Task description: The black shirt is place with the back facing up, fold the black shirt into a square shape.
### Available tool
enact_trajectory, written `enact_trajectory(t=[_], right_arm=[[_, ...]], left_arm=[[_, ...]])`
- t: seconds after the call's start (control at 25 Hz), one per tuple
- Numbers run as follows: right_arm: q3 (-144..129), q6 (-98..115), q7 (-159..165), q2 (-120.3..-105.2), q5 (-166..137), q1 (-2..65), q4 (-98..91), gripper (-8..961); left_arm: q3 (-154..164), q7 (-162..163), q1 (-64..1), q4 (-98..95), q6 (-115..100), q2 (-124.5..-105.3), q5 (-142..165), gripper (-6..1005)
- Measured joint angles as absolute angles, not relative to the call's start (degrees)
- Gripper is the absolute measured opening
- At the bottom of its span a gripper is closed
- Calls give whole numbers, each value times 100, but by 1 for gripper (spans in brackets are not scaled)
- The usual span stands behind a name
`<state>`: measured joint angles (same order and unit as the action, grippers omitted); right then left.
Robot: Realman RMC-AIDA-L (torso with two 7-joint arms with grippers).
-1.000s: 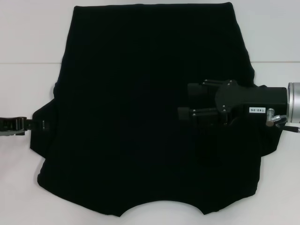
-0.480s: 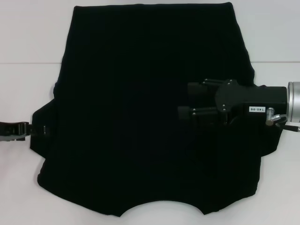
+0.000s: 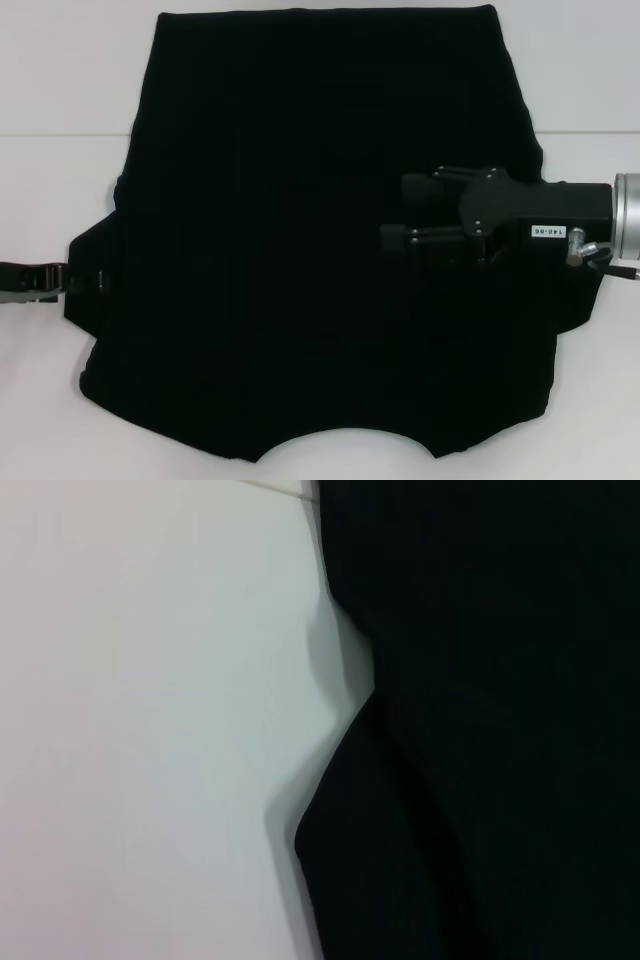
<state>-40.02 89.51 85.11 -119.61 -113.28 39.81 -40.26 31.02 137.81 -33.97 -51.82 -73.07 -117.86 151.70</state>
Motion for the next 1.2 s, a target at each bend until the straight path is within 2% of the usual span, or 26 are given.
enact_trajectory(t=[1.2], right_arm=[[-4007, 8895, 8513, -11962, -11329, 3981, -4046, 899]], left_arm=[[3246, 13791, -3462, -5022, -7282, -11788, 15312, 874]])
